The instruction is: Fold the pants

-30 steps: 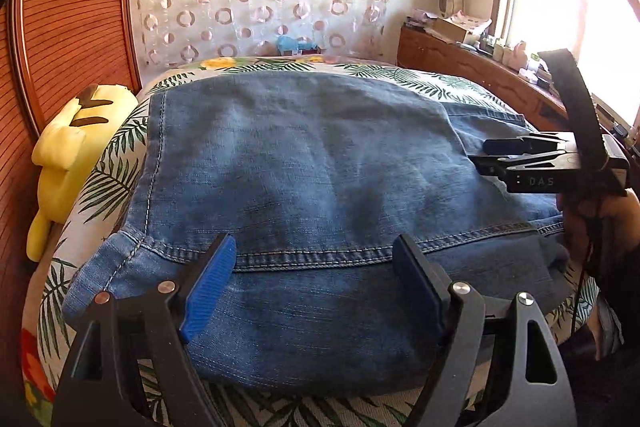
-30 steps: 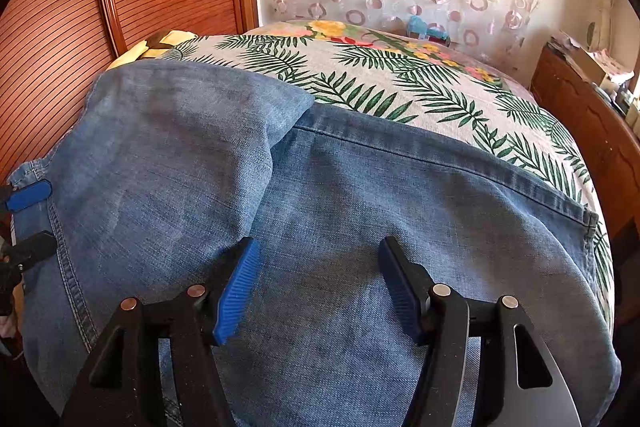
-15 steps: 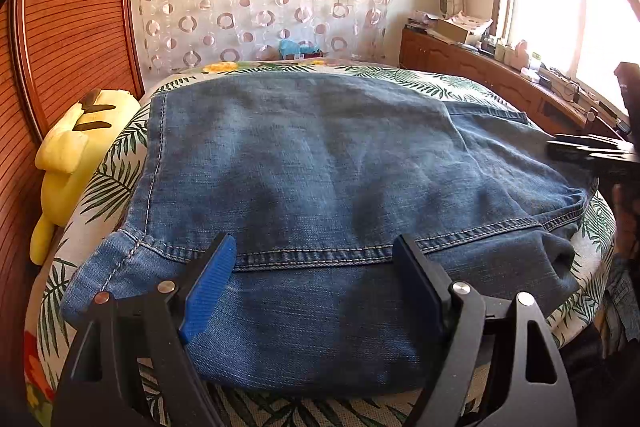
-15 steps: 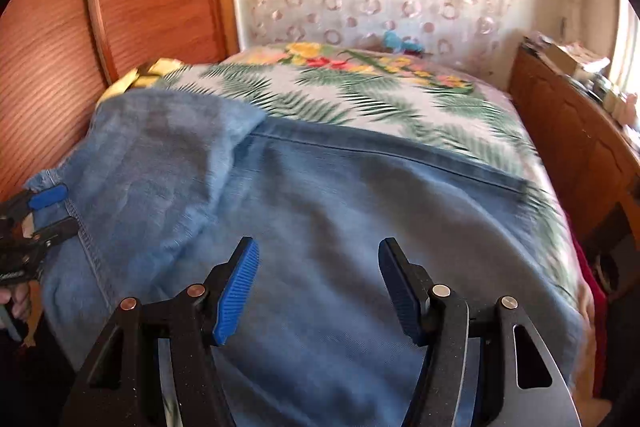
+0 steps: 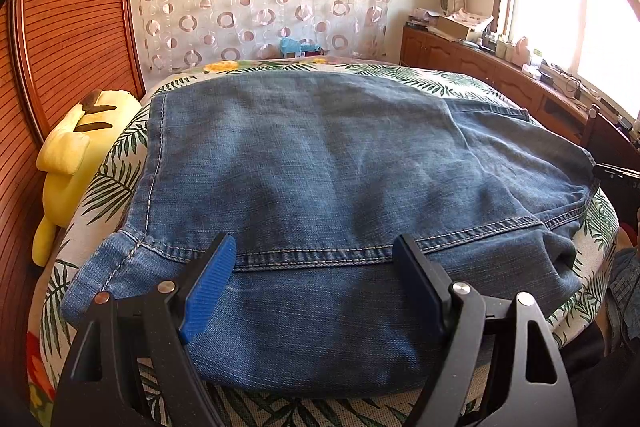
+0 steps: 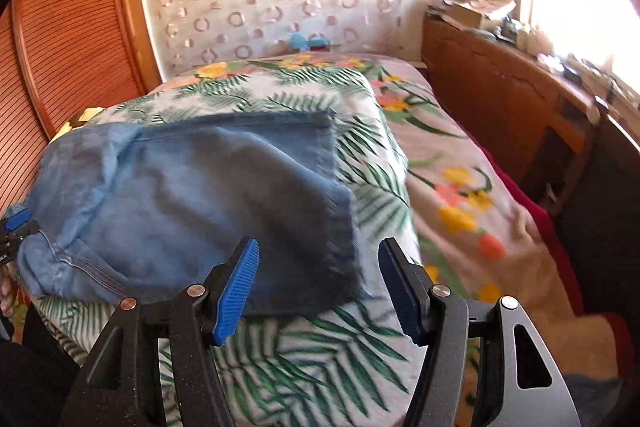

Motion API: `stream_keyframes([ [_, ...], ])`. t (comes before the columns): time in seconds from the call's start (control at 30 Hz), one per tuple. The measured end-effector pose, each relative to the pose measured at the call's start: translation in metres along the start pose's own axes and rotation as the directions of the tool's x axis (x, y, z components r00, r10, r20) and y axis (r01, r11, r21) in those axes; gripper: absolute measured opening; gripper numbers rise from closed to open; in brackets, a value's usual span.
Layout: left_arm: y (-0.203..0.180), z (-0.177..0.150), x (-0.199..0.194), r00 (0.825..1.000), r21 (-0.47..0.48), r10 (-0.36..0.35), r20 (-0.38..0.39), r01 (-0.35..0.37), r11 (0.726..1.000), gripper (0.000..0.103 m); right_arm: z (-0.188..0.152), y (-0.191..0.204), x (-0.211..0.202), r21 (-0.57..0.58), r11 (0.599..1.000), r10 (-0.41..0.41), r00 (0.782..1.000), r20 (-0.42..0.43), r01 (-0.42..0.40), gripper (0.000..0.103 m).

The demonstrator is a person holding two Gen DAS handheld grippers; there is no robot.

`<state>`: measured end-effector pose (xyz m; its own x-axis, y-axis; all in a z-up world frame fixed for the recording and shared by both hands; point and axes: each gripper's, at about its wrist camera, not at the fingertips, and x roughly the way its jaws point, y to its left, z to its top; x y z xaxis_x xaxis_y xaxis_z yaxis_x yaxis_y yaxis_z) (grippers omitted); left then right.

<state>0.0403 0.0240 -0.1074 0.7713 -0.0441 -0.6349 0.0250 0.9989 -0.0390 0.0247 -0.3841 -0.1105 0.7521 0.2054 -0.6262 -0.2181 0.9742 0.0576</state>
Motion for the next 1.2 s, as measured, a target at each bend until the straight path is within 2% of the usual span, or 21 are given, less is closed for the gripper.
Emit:
stream_keyframes([
  [0.4, 0.001, 0.001, -0.002, 1.000, -0.006, -0.008, -0.007, 0.008, 1.000, 0.081, 0.006, 0.005, 0.018, 0.010, 1.000, 0.008, 1.000, -0.030, -0.008, 0.064],
  [0.6, -0.001, 0.006, -0.011, 0.999, -0.028, -0.047, -0.020, 0.046, 0.999, 0.081, 0.008, -0.001, 0.019, 0.015, 1.000, -0.005, 1.000, -0.031, 0.006, 0.064],
  [0.83, -0.019, 0.015, -0.027, 0.997, 0.008, -0.077, 0.006, 0.077, 0.997, 0.081, 0.009, 0.000, 0.019, 0.021, 1.000, 0.023, 0.999, -0.027, -0.023, 0.064],
  [0.9, -0.023, 0.017, -0.032, 0.996, 0.019, -0.087, 0.014, 0.087, 0.996, 0.081, 0.009, 0.005, 0.020, 0.008, 0.999, 0.035, 0.999, -0.026, -0.034, 0.059],
  [0.97, -0.027, 0.019, -0.036, 0.995, 0.030, -0.097, 0.022, 0.096, 0.995, 0.081, 0.007, 0.009, 0.022, 0.000, 0.999, 0.037, 0.999, -0.032, -0.037, 0.058],
  [1.13, -0.033, 0.020, -0.041, 0.993, 0.041, -0.111, 0.031, 0.109, 0.993, 0.081, 0.005, 0.012, 0.027, -0.017, 1.000, 0.013, 0.999, -0.042, -0.014, 0.050],
  [1.2, -0.035, 0.021, -0.042, 0.993, 0.042, -0.112, 0.031, 0.111, 0.993, 0.081, 0.005, 0.011, 0.026, -0.017, 1.000, 0.019, 0.999, -0.042, -0.019, 0.040],
])
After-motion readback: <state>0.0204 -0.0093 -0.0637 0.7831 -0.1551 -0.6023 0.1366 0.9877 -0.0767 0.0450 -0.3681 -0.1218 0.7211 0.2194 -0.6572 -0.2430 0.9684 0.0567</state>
